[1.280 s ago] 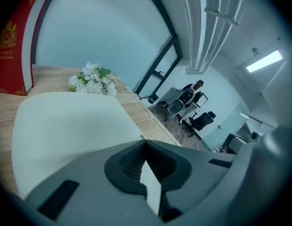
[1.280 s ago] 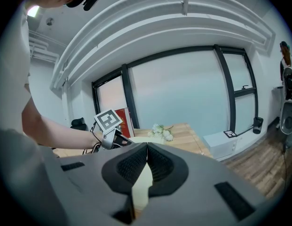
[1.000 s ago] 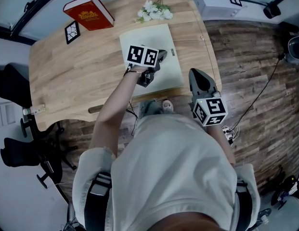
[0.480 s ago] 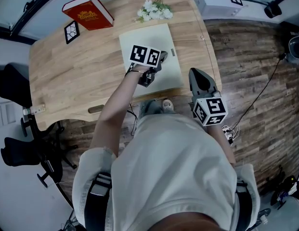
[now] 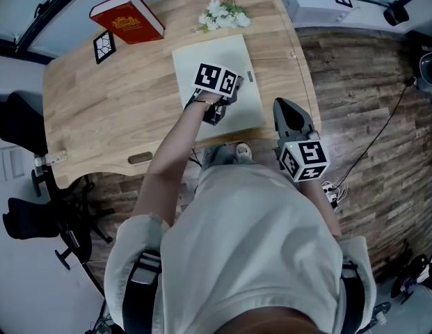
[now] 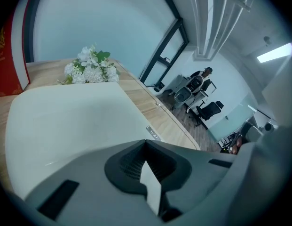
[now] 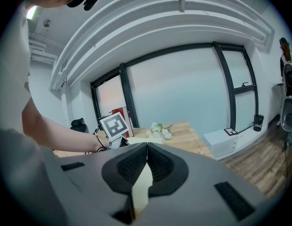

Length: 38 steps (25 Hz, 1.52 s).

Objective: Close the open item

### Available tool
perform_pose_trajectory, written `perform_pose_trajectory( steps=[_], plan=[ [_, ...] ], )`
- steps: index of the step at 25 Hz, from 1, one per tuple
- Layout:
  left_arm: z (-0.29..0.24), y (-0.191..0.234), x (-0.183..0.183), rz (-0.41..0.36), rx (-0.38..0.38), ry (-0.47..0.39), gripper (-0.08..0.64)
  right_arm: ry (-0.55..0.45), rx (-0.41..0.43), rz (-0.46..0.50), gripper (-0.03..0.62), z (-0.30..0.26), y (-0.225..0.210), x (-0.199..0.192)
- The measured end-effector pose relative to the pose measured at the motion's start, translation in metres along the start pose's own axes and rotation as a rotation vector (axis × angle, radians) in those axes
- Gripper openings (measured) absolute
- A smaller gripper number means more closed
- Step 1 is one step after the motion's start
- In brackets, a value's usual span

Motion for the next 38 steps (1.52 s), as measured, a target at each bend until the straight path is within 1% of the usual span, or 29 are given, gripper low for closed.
perform_pose_trajectory(
  steps=[7,12,23,28,32,35,38],
  plan=[
    [-0.003,0.001,0.0,0.008,-0.001,0.016,0.02,0.009,0.014,-0.002,0.018,-0.003,-0.001,-0.002],
    [-0.003,0.002,0.001,0.029,-0.001,0.011,0.02,0.012,0.024,0.002,0.018,-0.003,0.0,-0.003],
    [0.0,-0.002,0.001,0.029,0.048,-0.014,0.02,0.001,0.04,0.013,0.018,-0.002,0.003,-0.002],
    [0.005,-0.001,-0.005,0.1,0.027,-0.003,0.02,0.001,0.049,0.015,0.018,-0.002,0.009,-0.004],
    [0.016,-0.004,-0.018,0.124,0.038,-0.013,0.02,0.003,0.056,0.02,0.018,0.001,0.016,-0.006],
    [0.027,-0.007,-0.031,0.142,0.037,-0.044,0.02,0.002,0.056,0.023,0.018,0.005,0.024,-0.007],
    [0.041,-0.009,-0.044,0.183,0.025,-0.089,0.02,0.0,0.056,0.024,0.018,0.011,0.033,-0.009]
  ],
)
Point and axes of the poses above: the fingertips, and each gripper's own axes: z backward along the fingers, y to its left, x out of its top, the point moved 8 cm from there along z, backward along the fingers, and after that the axes turned 15 degrees about x, right-handed, at the moved point
